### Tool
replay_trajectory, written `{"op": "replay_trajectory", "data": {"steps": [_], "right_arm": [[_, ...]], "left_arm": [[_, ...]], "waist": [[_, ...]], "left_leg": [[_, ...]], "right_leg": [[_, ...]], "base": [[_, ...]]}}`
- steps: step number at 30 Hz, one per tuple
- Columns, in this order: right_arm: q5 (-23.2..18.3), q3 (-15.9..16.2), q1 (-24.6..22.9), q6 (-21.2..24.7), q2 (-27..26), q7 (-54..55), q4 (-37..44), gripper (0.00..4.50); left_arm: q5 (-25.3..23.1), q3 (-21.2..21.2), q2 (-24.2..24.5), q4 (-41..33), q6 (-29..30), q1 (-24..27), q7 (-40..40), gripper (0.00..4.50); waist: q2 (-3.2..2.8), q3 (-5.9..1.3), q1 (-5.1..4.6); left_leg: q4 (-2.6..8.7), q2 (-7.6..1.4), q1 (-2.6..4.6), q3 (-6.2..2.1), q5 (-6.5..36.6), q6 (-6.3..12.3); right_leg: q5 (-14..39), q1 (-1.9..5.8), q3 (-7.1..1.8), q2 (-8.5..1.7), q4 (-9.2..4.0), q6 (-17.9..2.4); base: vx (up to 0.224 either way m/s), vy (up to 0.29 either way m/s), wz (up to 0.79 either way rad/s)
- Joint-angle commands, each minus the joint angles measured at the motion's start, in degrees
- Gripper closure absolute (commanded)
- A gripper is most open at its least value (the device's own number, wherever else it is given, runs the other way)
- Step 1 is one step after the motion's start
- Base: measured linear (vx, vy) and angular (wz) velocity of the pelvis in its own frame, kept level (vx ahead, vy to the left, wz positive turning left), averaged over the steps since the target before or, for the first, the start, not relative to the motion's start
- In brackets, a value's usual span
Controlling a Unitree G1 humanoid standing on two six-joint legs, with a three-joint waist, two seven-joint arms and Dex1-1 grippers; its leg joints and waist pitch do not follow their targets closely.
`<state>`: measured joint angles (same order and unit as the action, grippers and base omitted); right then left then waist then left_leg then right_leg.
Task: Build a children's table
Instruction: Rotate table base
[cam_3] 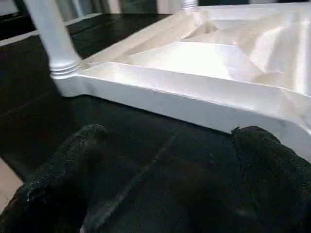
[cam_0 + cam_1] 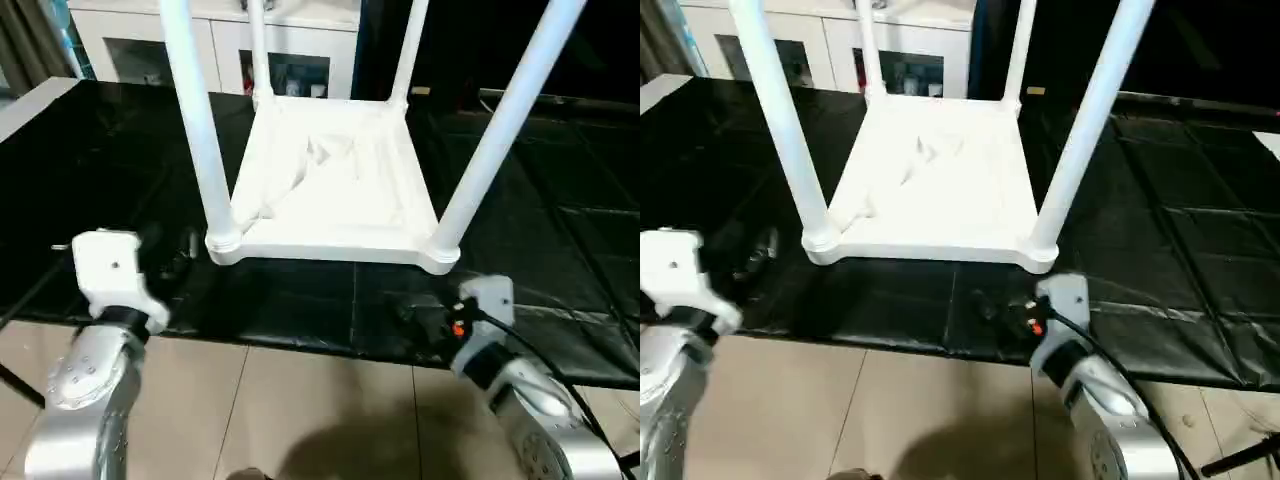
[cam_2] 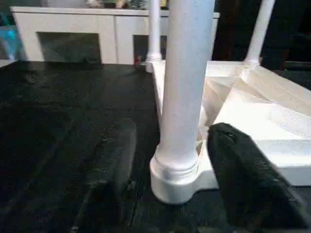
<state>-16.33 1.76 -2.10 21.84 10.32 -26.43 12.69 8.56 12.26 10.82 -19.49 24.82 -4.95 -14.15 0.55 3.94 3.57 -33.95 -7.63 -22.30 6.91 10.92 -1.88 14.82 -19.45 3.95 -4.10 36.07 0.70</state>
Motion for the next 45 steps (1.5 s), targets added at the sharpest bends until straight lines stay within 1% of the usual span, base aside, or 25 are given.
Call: {"op": "replay_trajectory", "data": {"steps": [1, 2, 3, 4, 5, 6, 8, 10, 13, 14, 18, 22, 25, 26, 28, 32, 33, 36, 38, 39, 40, 41, 42, 44, 45], "right_arm": [[0.01, 0.44, 0.65, -0.4, 0.49, -0.46, -0.66, 0.06], [0.5, 1.11, 2.03, -0.58, 0.52, -0.88, -1.8, 0.06], [0.77, 1.37, 2.38, -0.71, 0.54, -0.96, -2.1, 0.06], [1.17, 1.93, 3.13, -0.88, 0.51, -1.25, -2.69, 0.06], [1.28, 2.15, 3.4, -0.91, 0.49, -1.41, -2.91, 0.06], [1.73, 2.52, 3.83, -1.0, 0.58, -1.47, -3.22, 0.06], [2.17, 2.89, 4.7, -0.84, 0.64, -1.24, -4.0, 0.06], [2.56, 3.05, 5.44, -0.9, 0.65, -0.88, -4.86, 0.06], [3.2, 3.31, 6.44, -0.84, 0.66, -0.25, -6.2, 0.06], [3.94, 3.49, 7.16, -0.5, 0.54, 0.59, -7.41, 0.06], [6.7, 4.07, 9.28, 1.21, 0.21, 3.75, -11.94, 0.06], [9.1, 4.73, 11.76, 2.23, -0.12, 6.03, -17.39, 0.06], [9.98, 4.26, 14.1, 1.48, -1.1, 8.04, -21.68, 0.06], [10.08, 3.83, 15.14, 0.97, -1.61, 8.88, -23.52, 0.06], [9.98, 3.14, 16.53, 0.03, -2.17, 9.64, -26.18, 0.06], [10.72, 2.81, 18.07, -1.22, -1.87, 10.23, -29.73, 0.06], [10.77, 2.73, 18.2, -1.3, -1.87, 10.31, -30.02, 0.06], [10.78, 2.0, 19.47, -2.13, -2.02, 10.49, -32.32, 0.06], [10.72, 1.82, 19.84, -2.43, -2.14, 10.48, -32.92, 0.06], [10.54, 1.83, 20.24, -3.15, -2.34, 10.28, -33.66, 0.06], [10.48, 1.92, 20.24, -3.3, -2.39, 10.11, -33.68, 0.06], [10.34, 2.14, 20.28, -3.71, -2.49, 9.74, -33.82, 0.06], [10.3, 2.23, 20.26, -3.91, -2.54, 9.63, -33.86, 0.06], [10.15, 2.39, 20.1, -4.39, -2.68, 9.2, -33.77, 0.06], [10.08, 2.45, 20.01, -4.6, -2.75, 8.93, -33.68, 0.06]], "left_arm": [[0.42, -1.06, 0.41, 1.6, -0.02, -1.28, -0.81, 1.47], [0.02, -1.9, 1.55, 6.83, -0.72, -4.9, -1.6, 1.43], [-0.16, -2.15, 1.8, 8.38, -0.94, -5.9, -1.86, 1.44], [-0.4, -2.59, 2.25, 11.97, -1.83, -8.16, -2.62, 1.39], [-0.41, -2.72, 2.37, 13.4, -2.32, -9.04, -2.98, 1.39], [-0.48, -2.91, 2.66, 15.4, -2.86, -10.35, -3.59, 1.09], [0.15, -2.9, 3.05, 18.87, -3.67, -12.68, -5.26, 1.02], [0.58, -2.85, 3.33, 21.61, -4.63, -14.6, -6.49, 0.93], [1.13, -2.64, 3.83, 26.05, -6.26, -17.63, -7.29, 0.61], [1.77, -2.29, 3.81, 28.8, -7.62, -19.46, -7.75, 0.57], [3.86, -2.59, 3.06, 32.1, -9.27, -22.04, -11.22, 0.35], [7.26, -5.16, 2.73, 30.45, -7.86, -21.53, -19.54, 0.35], [11.58, -7.51, 3.61, 26.39, -4.16, -19.49, -26.46, 0.35], [13.11, -8.73, 4.21, 24.74, -2.9, -18.58, -28.91, 0.35], [15.42, -11.06, 5.24, 21.77, -0.47, -17.03, -32.42, 0.35], [15.82, -14.85, 5.61, 19.49, 1.74, -16.1, -35.95, 0.35], [15.71, -15.14, 5.6, 19.43, 1.83, -16.09, -36.17, 0.35], [13.94, -17.38, 3.6, 21.14, 1.23, -17.4, -35.44, 0.35], [13.78, -17.85, 2.83, 21.63, 1.3, -17.93, -34.89, 0.35], [14.3, -19.28, 1.96, 21.31, 1.92, -18.45, -35.04, 0.35], [14.32, -19.76, 1.63, 21.25, 2.01, -18.62, -35.07, 0.35], [14.39, -20.81, 0.97, 21.09, 2.28, -18.97, -35.07, 0.35], [14.55, -21.27, 0.54, 21.03, 2.55, -19.18, -35.06, 0.35], [14.9, -22.42, -0.52, 20.77, 3.15, -19.58, -35.38, 0.35], [14.99, -22.99, -1.0, 20.66, 3.36, -19.74, -35.59, 0.35]], "waist": [[-0.57, -2.42, 0.13], [-0.54, -2.68, 0.11], [-0.62, -2.75, 0.21], [-0.48, -3.18, 0.03], [-0.83, -3.47, 0.17], [-0.84, -3.77, 0.11], [-0.7, -3.83, 0.12], [-0.76, -3.82, 0.14], [-0.8, -3.68, 0.3], [-0.77, -3.55, 0.26], [-0.77, -3.56, 0.31], [-0.81, -3.77, 0.6], [-0.86, -3.89, 1.4], [-0.63, -4.04, 1.42], [-0.62, -4.1, 1.73], [-0.49, -3.97, 1.97], [-0.11, -4.01, 1.94], [-0.41, -3.91, 1.97], [-0.33, -3.84, 1.95], [-0.57, -3.82, 2.01], [-0.41, -3.9, 1.96], [-0.82, -3.97, 2.03], [-0.59, -3.9, 2.01], [-0.95, -4.08, 2.08], [-0.76, -4.1, 2.0]], "left_leg": [[5.37, -5.11, 0.72, -2.07, 15.02, -0.47], [5.29, -5.11, 0.48, -1.88, 13.81, -0.04], [5.21, -4.96, 0.77, -1.68, 13.52, -0.04], [5.03, -4.93, 0.57, -1.72, 10.88, 0.45], [4.74, -4.98, 0.91, -1.53, 8.66, 0.89], [4.38, -4.99, 0.84, -1.53, 5.75, 1.76], [3.95, -4.86, 0.68, -1.24, 2.31, 3.72], [3.97, -4.95, 0.73, -1.11, 3.04, 4.13], [4.25, -5.2, 0.99, -0.97, 6.56, 3.86], [4.49, -5.37, 1.08, -0.9, 8.58, 3.02], [4.72, -5.55, 1.17, -0.45, 10.36, 1.26], [4.58, -5.52, 1.42, 0.2, 9.72, -0.16], [4.51, -5.72, 1.41, 0.49, 7.77, 0.09], [4.53, -5.68, 1.23, 0.51, 6.54, 0.14], [4.33, -5.65, 1.56, 0.93, 5.78, 0.42], [4.43, -5.8, 1.41, 1.43, 6.08, 0.13], [4.47, -5.82, 1.38, 1.49, 6.26, 0.07], [4.54, -5.81, 1.34, 1.53, 7.45, -0.48], [4.63, -5.9, 1.47, 1.57, 8.91, -1.06], [4.67, -5.95, 1.5, 1.54, 9.42, -1.39], [4.72, -5.94, 1.48, 1.5, 9.61, -1.7], [4.72, -5.94, 1.45, 1.43, 9.64, -1.87], [4.73, -6.0, 1.53, 1.52, 10.0, -2.04], [4.69, -5.95, 1.44, 1.46, 9.71, -2.17], [4.66, -5.94, 1.44, 1.51, 9.51, -2.16]], "right_leg": [[9.33, 0.4, -3.42, -5.0, -5.45, -9.39], [5.42, 0.69, -3.37, -5.0, -5.02, -9.63], [4.14, 0.37, -3.36, -4.72, -4.95, -9.69], [-0.99, 0.82, -3.3, -4.73, -4.31, -10.18], [-5.83, 0.64, -3.25, -4.57, -4.02, -10.55], [-11.12, 0.98, -3.1, -4.64, -3.51, -11.3], [-16.42, 1.24, -2.97, -4.96, -3.2, -12.87], [-15.69, 1.25, -2.96, -5.1, -3.28, -13.5], [-10.87, 1.2, -3.04, -5.28, -3.54, -14.61], [-8.06, 1.1, -3.11, -5.26, -3.7, -14.87], [-5.29, 0.93, -3.16, -5.3, -3.74, -14.97], [-4.94, 0.66, -3.23, -5.36, -3.68, -15.53], [-7.14, 0.63, -3.24, -5.34, -3.43, -15.16], [-8.51, 0.76, -3.12, -5.36, -3.11, -15.3], [-8.97, 0.48, -3.12, -5.23, -3.07, -15.49], [-6.98, 0.6, -3.22, -5.22, -3.22, -14.28], [-6.58, 0.68, -3.24, -5.27, -3.27, -14.09], [-4.29, 0.65, -3.38, -5.31, -3.46, -13.35], [-2.52, 0.56, -3.43, -5.35, -3.7, -13.25], [-1.82, 0.47, -3.44, -5.35, -3.73, -13.12], [-1.76, 0.57, -3.4, -5.27, -3.69, -13.03], [-1.93, 0.58, -3.36, -5.28, -3.61, -13.02], [-2.24, 0.4, -3.41, -5.23, -3.76, -12.93], [-2.84, 0.57, -3.36, -5.21, -3.59, -12.93], [-3.68, 0.58, -3.38, -5.15, -3.6, -13.02]], "base": [[0.0, 0.0, 0.0], [0.0, 0.0, 0.0], [0.0, 0.0, 0.0], [0.0, 0.0, 0.0], [0.0, 0.0, 0.0], [0.0, 0.0, 0.0], [0.0, 0.0, 0.0], [0.0, 0.0, 0.0], [0.0, 0.0, 0.0], [0.0, 0.0, 0.0], [0.0, 0.0, 0.0], [0.0, 0.0, 0.0], [0.0, 0.0, 0.0], [0.0, 0.0, 0.0], [0.0, 0.0, 0.0], [0.0, 0.0, 0.0], [0.0, 0.0, 0.0], [0.0, 0.0, 0.0], [0.0, 0.0, 0.0], [0.0, 0.0, 0.0], [0.0, 0.0, 0.0], [0.0, 0.0, 0.0], [0.0, 0.0, 0.0], [0.0, 0.0, 0.0], [0.0, 0.0, 0.0]]}}
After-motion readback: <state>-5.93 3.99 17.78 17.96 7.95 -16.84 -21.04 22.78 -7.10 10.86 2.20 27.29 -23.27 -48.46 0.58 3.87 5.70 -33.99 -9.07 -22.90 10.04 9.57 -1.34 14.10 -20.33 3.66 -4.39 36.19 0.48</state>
